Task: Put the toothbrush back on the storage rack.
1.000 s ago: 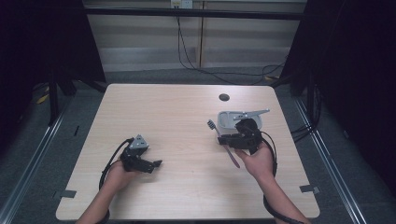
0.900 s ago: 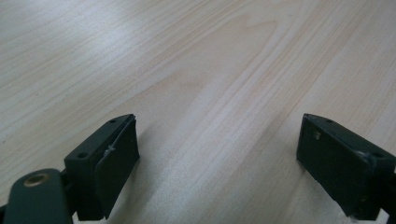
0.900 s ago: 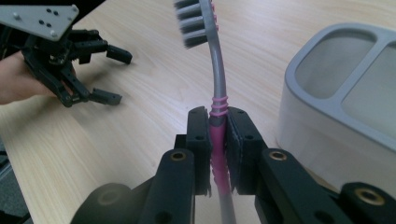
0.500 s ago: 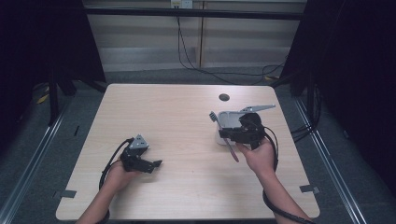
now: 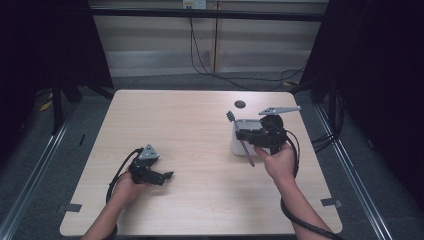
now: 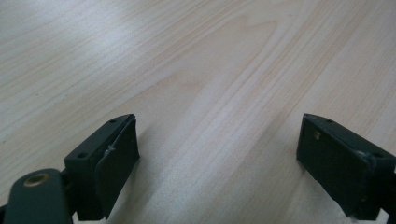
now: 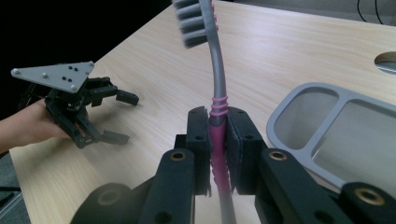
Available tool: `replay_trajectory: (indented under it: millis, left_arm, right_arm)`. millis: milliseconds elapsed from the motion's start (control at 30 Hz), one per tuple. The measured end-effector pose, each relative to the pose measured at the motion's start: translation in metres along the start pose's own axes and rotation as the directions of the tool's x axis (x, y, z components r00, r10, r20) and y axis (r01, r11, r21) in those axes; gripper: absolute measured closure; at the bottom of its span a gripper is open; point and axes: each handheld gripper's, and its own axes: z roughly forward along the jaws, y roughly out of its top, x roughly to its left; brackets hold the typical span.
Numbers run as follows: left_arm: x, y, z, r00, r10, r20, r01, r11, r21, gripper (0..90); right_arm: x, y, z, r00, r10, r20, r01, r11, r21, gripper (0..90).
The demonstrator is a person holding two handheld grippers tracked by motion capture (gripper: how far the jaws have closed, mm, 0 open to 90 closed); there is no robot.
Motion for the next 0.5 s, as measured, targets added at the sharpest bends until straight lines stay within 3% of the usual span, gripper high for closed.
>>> replay_trajectory:
  millis: [500]
  left_arm:
    - [0.0,0.0,0.0,1.0,-0.002,0.001,0.002,1.0,-0.001,12.3]
  right_arm:
    - [-0.01,0.013,-0.019,0.9998,0.02,0.01,-0.019,0.997,-0.075,80.5]
